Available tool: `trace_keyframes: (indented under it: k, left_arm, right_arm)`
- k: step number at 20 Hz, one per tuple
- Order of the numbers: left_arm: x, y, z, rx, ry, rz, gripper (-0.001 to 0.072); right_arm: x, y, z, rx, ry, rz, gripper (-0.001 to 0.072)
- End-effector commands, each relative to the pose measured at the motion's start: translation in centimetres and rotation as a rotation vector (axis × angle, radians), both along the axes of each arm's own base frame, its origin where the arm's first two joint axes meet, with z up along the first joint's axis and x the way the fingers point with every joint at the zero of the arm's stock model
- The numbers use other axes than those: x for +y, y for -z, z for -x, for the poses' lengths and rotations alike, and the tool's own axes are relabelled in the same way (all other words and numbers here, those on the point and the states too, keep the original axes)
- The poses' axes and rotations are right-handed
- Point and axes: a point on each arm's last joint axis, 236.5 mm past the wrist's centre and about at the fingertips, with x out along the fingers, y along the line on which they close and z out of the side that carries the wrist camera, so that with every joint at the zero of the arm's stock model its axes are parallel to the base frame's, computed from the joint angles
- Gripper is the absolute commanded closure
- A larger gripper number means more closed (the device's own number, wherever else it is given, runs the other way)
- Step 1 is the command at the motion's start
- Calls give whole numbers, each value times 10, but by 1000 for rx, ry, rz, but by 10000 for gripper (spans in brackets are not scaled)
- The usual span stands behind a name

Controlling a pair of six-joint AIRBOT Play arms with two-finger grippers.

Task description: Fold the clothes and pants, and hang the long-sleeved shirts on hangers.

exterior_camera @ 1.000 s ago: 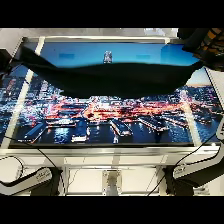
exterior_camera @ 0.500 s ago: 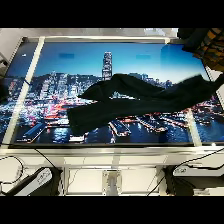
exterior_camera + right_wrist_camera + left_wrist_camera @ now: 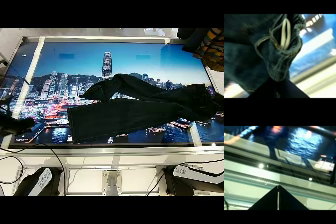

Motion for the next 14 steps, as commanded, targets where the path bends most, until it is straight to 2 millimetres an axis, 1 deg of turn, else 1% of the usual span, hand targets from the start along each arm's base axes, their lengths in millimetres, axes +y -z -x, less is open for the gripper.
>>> trace_keyframes:
  k: [1,3,4,6,8,9,10,11,12,13,14]
  left_arm:
    - [-23,27,14,3,35,70,690]
    - [-39,27,8,-27,58,137,689]
    - [-48,25,1,-62,76,172,690]
    - [-66,16,-21,-165,97,248,690]
    - [-84,1,-51,-306,97,327,689]
    - [-90,-6,-64,-367,93,352,689]
    - [-94,-9,-76,-407,89,356,689]
    - [-98,-7,-83,-422,100,350,688]
    - [-106,-2,-89,-420,125,350,657]
    - [-115,5,-95,-412,146,351,588]
    - [-125,14,-102,-407,170,348,552]
  right_arm:
    - [-23,16,51,187,68,97,695]
    - [-36,21,73,241,111,128,695]
    - [-46,21,83,250,143,149,694]
    - [-64,21,96,239,197,171,694]
    - [-80,21,107,211,257,177,694]
    - [-85,22,110,194,278,174,694]
    - [-88,23,110,170,297,166,693]
    - [-90,24,108,145,310,158,693]
    - [-91,25,103,120,306,155,693]
    - [-90,26,99,103,295,149,693]
    - [-88,26,91,81,264,143,693]
